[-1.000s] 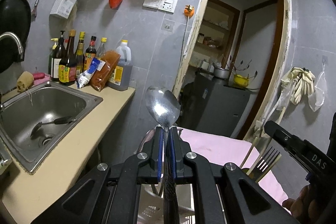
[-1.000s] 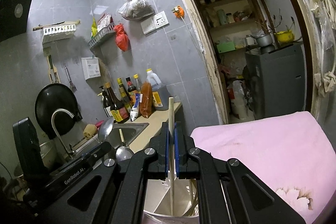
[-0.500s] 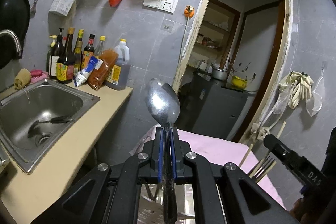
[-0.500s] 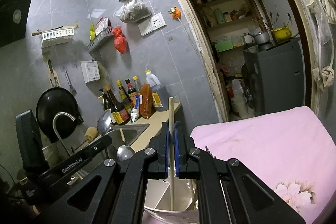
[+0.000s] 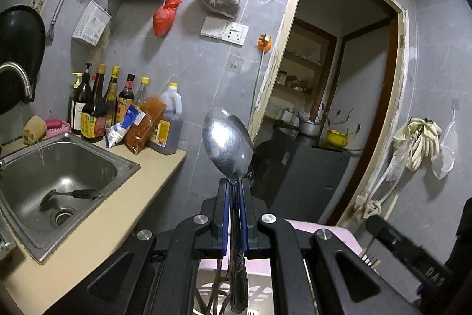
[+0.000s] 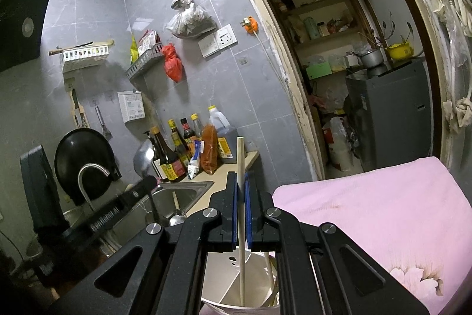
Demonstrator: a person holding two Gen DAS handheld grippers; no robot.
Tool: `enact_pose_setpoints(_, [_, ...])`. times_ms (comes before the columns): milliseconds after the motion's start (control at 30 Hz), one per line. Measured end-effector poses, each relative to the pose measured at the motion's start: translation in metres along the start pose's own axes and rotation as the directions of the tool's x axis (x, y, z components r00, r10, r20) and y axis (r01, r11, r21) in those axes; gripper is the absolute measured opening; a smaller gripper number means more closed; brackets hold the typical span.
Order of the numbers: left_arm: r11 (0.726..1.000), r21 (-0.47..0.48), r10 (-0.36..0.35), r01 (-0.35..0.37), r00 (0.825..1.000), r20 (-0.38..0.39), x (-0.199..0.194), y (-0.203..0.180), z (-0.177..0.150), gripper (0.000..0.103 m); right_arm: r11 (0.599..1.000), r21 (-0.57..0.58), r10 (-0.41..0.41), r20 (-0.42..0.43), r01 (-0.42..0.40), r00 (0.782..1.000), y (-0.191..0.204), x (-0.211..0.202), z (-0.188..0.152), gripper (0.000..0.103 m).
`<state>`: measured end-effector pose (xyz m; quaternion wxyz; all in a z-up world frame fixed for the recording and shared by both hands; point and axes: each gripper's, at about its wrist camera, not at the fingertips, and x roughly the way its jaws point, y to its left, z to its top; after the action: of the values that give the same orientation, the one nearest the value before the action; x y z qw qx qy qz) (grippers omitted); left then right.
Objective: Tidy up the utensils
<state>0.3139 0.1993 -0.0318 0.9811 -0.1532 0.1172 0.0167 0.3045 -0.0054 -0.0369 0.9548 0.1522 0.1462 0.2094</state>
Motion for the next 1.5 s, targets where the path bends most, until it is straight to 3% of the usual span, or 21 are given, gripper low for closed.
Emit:
enact_pose_setpoints(333, [0.997, 0.073, 0.023, -0.021, 0.999, -0.022, 0.0, -0.013, -0.02, 0.007, 1.0, -0.006, 0.0, -0.018, 0.0, 1.0, 0.0, 0.003, 0.001, 0.005])
enact_pose_setpoints(767, [0.999, 0.014, 0.039, -0.039, 0.999, -0.034, -0.006, -0.001, -0.022, 0.007, 1.0, -0.017, -0.022, -0.036, 0.022, 0.999, 0.0, 0.001, -0.003, 0.005])
enact_pose_setpoints(833, [0.999, 0.018, 0.031, -0.03, 0.999, -0.037, -0.007, -0.002, -0.023, 0.007, 1.0, -0.014, -0.029, -0.034, 0.028, 0.999, -0.002, -0.001, -0.004, 0.008])
enact_pose_setpoints(900, [0.999, 0.027, 0.03, -0.029, 0.999, -0.041, -0.006, -0.004, -0.023, 0.007, 0.999, -0.005, -0.035, -0.03, 0.035, 0.999, -0.004, -0.003, -0.002, 0.023])
enact_pose_setpoints(967, [0.999, 0.04, 0.03, -0.028, 0.998, -0.047, -0.006, -0.006, -0.024, 0.007, 0.999, 0.0, -0.036, -0.02, 0.036, 0.999, -0.005, -0.006, -0.002, 0.029])
enact_pose_setpoints(1300, [0.995, 0.098, 0.031, -0.019, 0.992, -0.121, -0.01, -0.011, -0.025, 0.007, 0.999, -0.004, -0.047, -0.006, 0.047, 0.999, -0.001, -0.013, 0.005, 0.029])
enact_pose_setpoints(1367, [0.994, 0.105, 0.023, -0.009, 0.991, -0.13, -0.012, -0.013, -0.024, 0.014, 0.999, -0.007, -0.051, -0.002, 0.051, 0.999, -0.001, -0.016, 0.007, 0.029])
enact_pose_setpoints(1433, [0.995, 0.097, 0.013, 0.001, 0.99, -0.138, -0.014, -0.013, -0.023, 0.032, 0.998, -0.013, -0.059, 0.001, 0.059, 0.998, 0.0, -0.022, 0.01, 0.029])
enact_pose_setpoints(1500, [0.997, 0.078, 0.008, 0.003, 0.99, -0.139, -0.017, -0.012, -0.021, 0.033, 0.997, -0.019, -0.07, 0.001, 0.07, 0.998, 0.0, -0.028, 0.011, 0.029])
